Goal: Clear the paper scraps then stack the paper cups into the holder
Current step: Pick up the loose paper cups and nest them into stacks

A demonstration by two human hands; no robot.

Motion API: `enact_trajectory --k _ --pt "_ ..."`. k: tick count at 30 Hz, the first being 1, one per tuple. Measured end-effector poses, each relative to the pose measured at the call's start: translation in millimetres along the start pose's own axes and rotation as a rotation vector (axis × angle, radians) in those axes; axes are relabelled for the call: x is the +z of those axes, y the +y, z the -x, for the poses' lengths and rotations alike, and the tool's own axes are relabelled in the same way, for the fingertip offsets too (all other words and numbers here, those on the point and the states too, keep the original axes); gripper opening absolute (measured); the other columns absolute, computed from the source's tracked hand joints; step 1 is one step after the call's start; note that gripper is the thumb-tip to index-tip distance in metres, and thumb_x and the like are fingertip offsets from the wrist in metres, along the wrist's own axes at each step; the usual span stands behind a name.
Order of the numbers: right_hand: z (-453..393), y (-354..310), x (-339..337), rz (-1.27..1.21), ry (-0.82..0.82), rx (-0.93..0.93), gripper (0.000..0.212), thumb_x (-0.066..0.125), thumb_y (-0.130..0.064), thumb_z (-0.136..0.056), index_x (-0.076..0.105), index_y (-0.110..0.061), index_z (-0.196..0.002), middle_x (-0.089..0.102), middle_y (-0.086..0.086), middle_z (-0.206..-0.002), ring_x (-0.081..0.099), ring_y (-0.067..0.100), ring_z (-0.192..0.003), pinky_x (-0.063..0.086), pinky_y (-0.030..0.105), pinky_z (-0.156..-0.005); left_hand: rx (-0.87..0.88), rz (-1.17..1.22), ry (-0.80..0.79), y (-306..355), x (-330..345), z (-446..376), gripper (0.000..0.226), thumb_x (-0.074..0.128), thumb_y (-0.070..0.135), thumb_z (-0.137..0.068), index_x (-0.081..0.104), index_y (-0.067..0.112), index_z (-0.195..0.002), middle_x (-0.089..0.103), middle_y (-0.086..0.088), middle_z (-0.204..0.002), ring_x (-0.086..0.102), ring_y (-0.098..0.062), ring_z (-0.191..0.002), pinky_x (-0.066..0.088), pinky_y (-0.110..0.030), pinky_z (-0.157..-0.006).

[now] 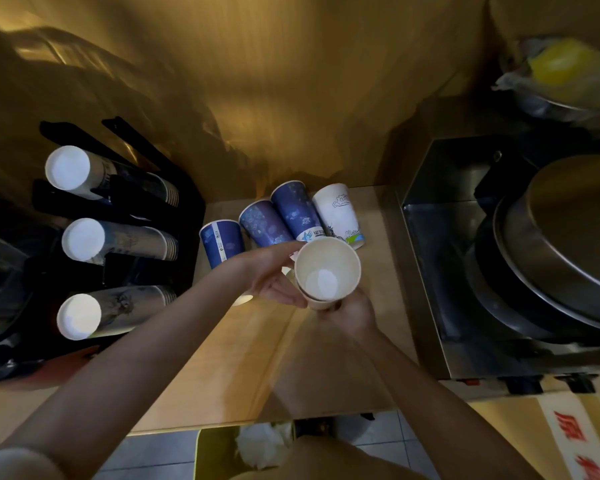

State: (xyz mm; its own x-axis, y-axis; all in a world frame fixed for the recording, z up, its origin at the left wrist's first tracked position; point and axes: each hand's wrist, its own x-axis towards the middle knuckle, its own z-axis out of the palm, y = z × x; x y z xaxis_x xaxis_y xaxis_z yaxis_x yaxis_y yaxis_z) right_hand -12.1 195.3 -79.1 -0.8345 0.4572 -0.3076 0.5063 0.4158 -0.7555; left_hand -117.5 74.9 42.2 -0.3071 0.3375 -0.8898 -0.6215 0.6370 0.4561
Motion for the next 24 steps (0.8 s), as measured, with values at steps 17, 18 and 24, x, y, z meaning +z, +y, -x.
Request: enact_trajectory --k 17,18,24 --pt "-19 -7 -34 -0.073 -0.395 -0.009 0.048 0.066 0.000 -0.080 0.051 -0.004 -0.125 0.061 0.011 -0.119 0.065 0.012 -0.105 0.048 0.017 -0.081 0.964 -0.543 0.565 -55 37 -52 0.107 0.087 0.029 -0.052 0.029 0.009 -0.138 0.042 -0.012 -0.139 0.040 -0.017 -0.124 0.025 -0.010 -0.094" --pt "-26 -8 -39 0.007 -0.394 -0.034 0.047 0.068 -0.002 -0.079 0.053 -0.007 -0.123 0.063 0.013 -0.120 0.063 0.020 -0.109 0.051 0.025 -0.086 0.974 -0.537 0.595 -54 38 -54 0.102 0.087 0.027 -0.052 0.033 0.009 -0.136 0.045 -0.011 -0.136 0.042 -0.016 -0.121 0.024 -0.007 -0.090" --pt "-79 -28 -58 0.128 0.091 -0.079 0.024 0.057 -0.013 -0.084 0.063 -0.010 -0.108 0.069 0.016 -0.109 0.063 0.034 -0.102 0.051 0.039 -0.088 0.950 -0.503 0.570 -59 34 -54 0.100 0.088 0.027 -0.051 0.035 0.010 -0.134 0.044 0.001 -0.130 0.033 0.005 -0.111 0.024 -0.005 -0.091"
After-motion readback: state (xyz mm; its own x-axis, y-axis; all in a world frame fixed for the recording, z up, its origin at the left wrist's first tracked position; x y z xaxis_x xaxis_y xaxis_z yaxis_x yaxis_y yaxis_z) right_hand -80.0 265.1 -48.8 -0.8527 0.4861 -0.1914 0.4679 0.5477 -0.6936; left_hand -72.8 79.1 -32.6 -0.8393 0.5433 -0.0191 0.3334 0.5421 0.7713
